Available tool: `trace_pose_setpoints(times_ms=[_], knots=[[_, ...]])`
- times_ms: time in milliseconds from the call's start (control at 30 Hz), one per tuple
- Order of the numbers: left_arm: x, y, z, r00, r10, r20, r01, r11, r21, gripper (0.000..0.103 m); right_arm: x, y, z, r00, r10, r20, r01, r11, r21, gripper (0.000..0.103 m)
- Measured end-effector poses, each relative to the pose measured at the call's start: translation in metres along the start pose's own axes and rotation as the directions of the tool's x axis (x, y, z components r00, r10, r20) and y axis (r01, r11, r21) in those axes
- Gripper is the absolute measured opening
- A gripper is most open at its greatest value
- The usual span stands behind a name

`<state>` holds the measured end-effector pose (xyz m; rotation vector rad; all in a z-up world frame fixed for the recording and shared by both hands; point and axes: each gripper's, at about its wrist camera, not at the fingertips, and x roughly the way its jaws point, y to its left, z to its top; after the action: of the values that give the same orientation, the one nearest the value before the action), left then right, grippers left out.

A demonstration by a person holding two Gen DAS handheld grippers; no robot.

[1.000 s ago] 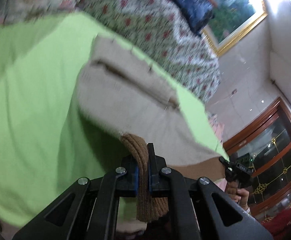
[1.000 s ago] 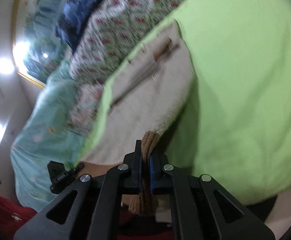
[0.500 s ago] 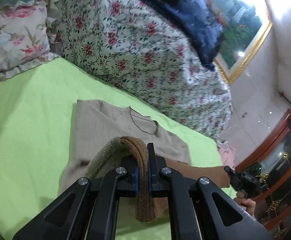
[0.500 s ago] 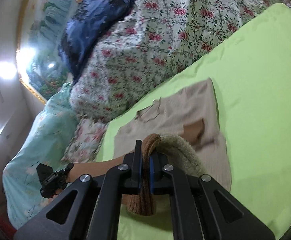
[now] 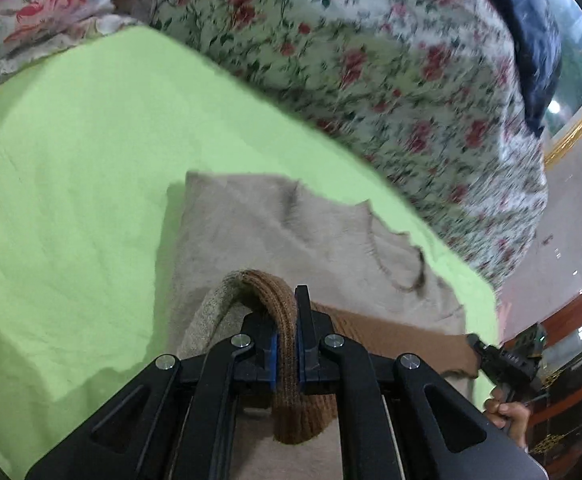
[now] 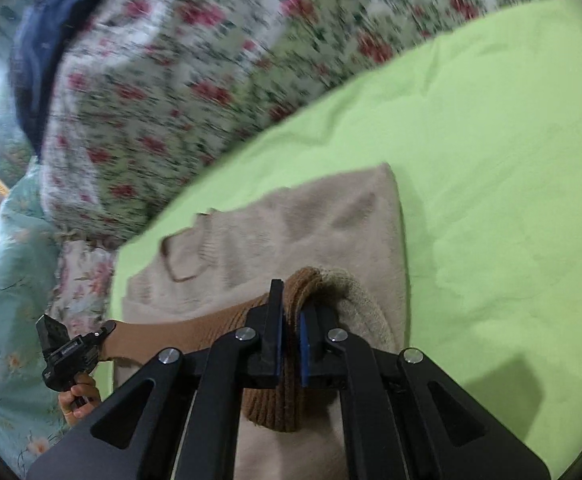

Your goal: Fold small clothes

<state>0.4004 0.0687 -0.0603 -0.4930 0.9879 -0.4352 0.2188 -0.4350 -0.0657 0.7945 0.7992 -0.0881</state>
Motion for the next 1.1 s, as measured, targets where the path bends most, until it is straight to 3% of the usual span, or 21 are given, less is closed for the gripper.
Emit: trace_pose_setpoints(times_ms=[133, 233, 300, 367, 467, 567, 667, 733, 800, 833, 933, 1000, 1033, 1100], knots=[[-0.016, -0.017, -0.027, 1.000, 0.016, -0.017, -0.015, 0.997, 0.071, 0.011, -0.018, -0.006, -0.012, 0.999, -0.030, 0.024, 0.029, 0.999, 0.031, 0.024], [-0.032, -0.037, -0.063, 0.999, -0.029, -0.040, 0.034, 0.991, 0.129, 0.027, -0.061, 0.005, -0.033, 0.987, -0.080, 0.137, 0.084, 0.996, -0.019, 0.029], [-0.029, -0.054, -0.090, 0.992, -0.088, -0.089, 0.101, 0.982, 0.157, 0.029, -0.075, 0.021, -0.050, 0.990, -0.031, 0.138, 0.042, 0.996, -0.078, 0.030], [-0.015, -0.072, -0.111, 0.979, -0.115, -0.169, 0.147, 0.969, 0.196, 0.029, -0.068, 0.049, -0.074, 0.999, 0.041, 0.004, -0.040, 0.977, -0.210, 0.030], [0.010, -0.089, -0.124, 0.977, -0.048, -0.206, 0.106, 0.955, 0.279, 0.028, -0.043, 0.082, -0.101, 0.988, 0.014, -0.154, -0.071, 0.925, -0.373, 0.030], [0.027, -0.087, -0.107, 0.971, -0.039, -0.235, 0.105, 0.956, 0.275, 0.024, -0.017, 0.096, -0.101, 0.980, -0.074, -0.187, -0.026, 0.876, -0.481, 0.030], [0.038, -0.080, -0.069, 0.976, -0.013, -0.219, 0.075, 0.957, 0.280, 0.012, 0.004, 0.083, -0.071, 0.974, -0.132, -0.184, 0.032, 0.884, -0.466, 0.025], [0.047, -0.072, -0.038, 0.981, 0.030, -0.194, 0.024, 0.962, 0.272, 0.012, 0.013, 0.072, -0.039, 0.976, -0.163, -0.141, 0.085, 0.894, -0.440, 0.025], [0.054, -0.057, 0.000, 0.984, 0.111, -0.138, -0.076, 0.968, 0.238, 0.010, 0.018, 0.058, -0.007, 0.966, -0.254, -0.043, 0.218, 0.895, -0.390, 0.025], [0.056, -0.046, 0.020, 0.984, 0.125, -0.124, -0.103, 0.979, 0.175, 0.009, 0.019, 0.047, 0.008, 0.961, -0.276, -0.017, 0.256, 0.909, -0.328, 0.025], [0.045, -0.031, 0.048, 0.992, 0.111, -0.068, -0.107, 0.993, 0.058, 0.009, -0.001, 0.026, 0.031, 0.969, -0.244, 0.048, 0.248, 0.961, -0.123, 0.027], [0.030, -0.032, 0.046, 0.995, 0.095, -0.019, -0.094, 0.995, 0.045, 0.014, -0.021, 0.031, 0.027, 0.959, -0.256, 0.123, 0.269, 0.958, -0.104, 0.028], [0.025, -0.033, 0.040, 0.996, 0.085, -0.012, -0.085, 0.995, 0.049, 0.020, -0.029, 0.033, 0.022, 0.963, -0.232, 0.135, 0.247, 0.963, -0.104, 0.028], [0.014, -0.037, 0.017, 0.996, 0.088, -0.010, -0.087, 0.994, 0.067, 0.023, -0.039, 0.040, 0.006, 0.973, -0.182, 0.140, 0.197, 0.975, -0.100, 0.028]])
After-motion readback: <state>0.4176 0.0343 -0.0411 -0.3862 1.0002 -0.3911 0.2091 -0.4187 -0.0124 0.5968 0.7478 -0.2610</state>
